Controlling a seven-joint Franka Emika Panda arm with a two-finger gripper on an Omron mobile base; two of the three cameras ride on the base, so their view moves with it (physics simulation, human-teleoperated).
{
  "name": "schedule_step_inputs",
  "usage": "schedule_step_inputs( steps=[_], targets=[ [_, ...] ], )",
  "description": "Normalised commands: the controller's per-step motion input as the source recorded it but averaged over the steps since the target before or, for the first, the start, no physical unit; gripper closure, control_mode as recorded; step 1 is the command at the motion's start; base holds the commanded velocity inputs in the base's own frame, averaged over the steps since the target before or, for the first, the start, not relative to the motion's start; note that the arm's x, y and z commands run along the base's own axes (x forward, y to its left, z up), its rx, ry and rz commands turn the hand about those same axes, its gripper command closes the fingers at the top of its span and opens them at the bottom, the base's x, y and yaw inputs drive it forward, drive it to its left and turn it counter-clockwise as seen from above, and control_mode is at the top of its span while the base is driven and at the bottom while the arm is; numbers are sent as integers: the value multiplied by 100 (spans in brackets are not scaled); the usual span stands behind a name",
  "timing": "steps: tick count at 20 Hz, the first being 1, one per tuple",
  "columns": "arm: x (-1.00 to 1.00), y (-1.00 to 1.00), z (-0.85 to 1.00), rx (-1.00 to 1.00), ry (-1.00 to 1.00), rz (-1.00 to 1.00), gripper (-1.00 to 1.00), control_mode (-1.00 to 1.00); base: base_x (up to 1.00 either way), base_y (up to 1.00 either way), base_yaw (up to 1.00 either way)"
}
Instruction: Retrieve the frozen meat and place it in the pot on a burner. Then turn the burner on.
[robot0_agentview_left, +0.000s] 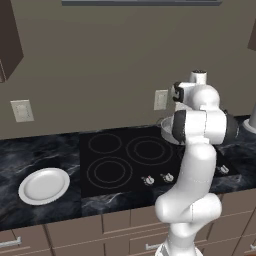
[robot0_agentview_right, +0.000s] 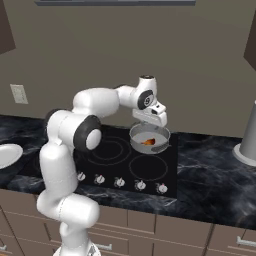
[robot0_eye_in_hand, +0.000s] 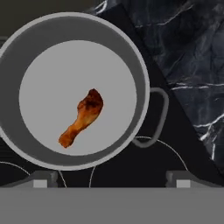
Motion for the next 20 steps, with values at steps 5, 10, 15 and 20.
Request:
schedule_step_inputs(
  steps=[5,10,15,20],
  targets=[
    [-95,0,50,3,-5,5,-100,-100,0,0,0],
    [-49,0,9,0,5,0,-100,-100,0,0,0],
    [-72,17,4,-1,0,0,-100,-100,0,0,0],
    [-48,3,4,5,-1,10,-100,-100,0,0,0]
  ],
)
